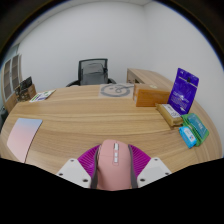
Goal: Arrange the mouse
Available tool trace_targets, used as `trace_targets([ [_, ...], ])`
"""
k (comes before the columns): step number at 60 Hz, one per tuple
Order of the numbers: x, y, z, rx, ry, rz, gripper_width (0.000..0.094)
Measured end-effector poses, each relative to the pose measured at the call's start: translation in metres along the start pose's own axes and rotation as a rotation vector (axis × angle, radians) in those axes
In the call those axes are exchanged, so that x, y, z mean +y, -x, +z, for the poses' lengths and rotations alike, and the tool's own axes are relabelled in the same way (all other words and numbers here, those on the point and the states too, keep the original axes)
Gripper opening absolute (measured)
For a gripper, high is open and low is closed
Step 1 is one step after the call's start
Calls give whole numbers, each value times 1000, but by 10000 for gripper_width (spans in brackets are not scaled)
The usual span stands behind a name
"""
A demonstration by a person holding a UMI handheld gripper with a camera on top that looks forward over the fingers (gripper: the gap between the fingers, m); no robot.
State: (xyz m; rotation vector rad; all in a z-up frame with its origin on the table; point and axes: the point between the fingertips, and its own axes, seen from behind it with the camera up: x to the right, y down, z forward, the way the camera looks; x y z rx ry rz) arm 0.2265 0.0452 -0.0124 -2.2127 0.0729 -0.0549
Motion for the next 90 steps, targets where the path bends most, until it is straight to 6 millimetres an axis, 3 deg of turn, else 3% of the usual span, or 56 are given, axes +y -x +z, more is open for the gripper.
trace_targets([
  [5, -9, 8, -9, 71, 25, 15, 434],
  [9, -38, 43, -25, 88, -30, 12, 436],
  [16, -83, 141, -50, 58, -105, 8, 436],
  [23, -101, 256, -55, -1, -107, 34, 434],
  [30, -87, 343, -38, -43, -55, -23, 434],
  [37, -60, 392, -18, -80, 9, -51, 434],
  [42, -36, 407, -7, -80, 58, -56, 433],
  [47, -8, 410, 1, -70, 124, -72, 437],
  [48, -15, 411, 1, -68, 94, -78, 439],
  [54, -12, 410, 4, -65, 73, -76, 451],
  [61, -12, 405, 2, -61, 104, -58, 572],
  [65, -14, 404, -4, -62, 101, -45, 821],
  [67, -17, 402, -9, -56, 89, -40, 835],
  [72, -21, 399, -31, -53, 63, -24, 836],
  [77, -24, 402, -65, -74, 37, 3, 832],
  [85, -24, 400, -142, -109, -25, 54, 835],
  [90, -10, 398, -194, -139, -37, 75, 834],
])
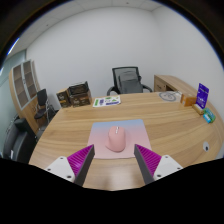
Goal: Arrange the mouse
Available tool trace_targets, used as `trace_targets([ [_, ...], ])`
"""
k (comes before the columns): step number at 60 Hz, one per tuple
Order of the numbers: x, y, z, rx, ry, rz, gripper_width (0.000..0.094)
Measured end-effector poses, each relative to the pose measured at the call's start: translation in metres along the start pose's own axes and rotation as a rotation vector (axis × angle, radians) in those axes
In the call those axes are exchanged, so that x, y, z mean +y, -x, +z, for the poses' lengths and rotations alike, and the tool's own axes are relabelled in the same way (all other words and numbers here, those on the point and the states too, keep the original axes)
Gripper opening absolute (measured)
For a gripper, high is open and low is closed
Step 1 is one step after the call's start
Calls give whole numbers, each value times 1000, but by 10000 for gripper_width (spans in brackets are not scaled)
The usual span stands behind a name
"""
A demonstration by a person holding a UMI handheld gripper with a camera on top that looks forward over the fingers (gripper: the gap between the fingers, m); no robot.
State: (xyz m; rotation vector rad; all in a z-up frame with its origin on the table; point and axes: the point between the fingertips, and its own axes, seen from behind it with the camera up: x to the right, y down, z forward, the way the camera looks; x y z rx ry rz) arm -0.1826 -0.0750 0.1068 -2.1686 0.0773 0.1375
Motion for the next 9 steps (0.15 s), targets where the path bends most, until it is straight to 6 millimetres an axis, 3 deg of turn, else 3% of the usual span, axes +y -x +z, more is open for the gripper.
trace_targets([
  [9, 26, -11, -88, -19, -36, 67, 833],
])
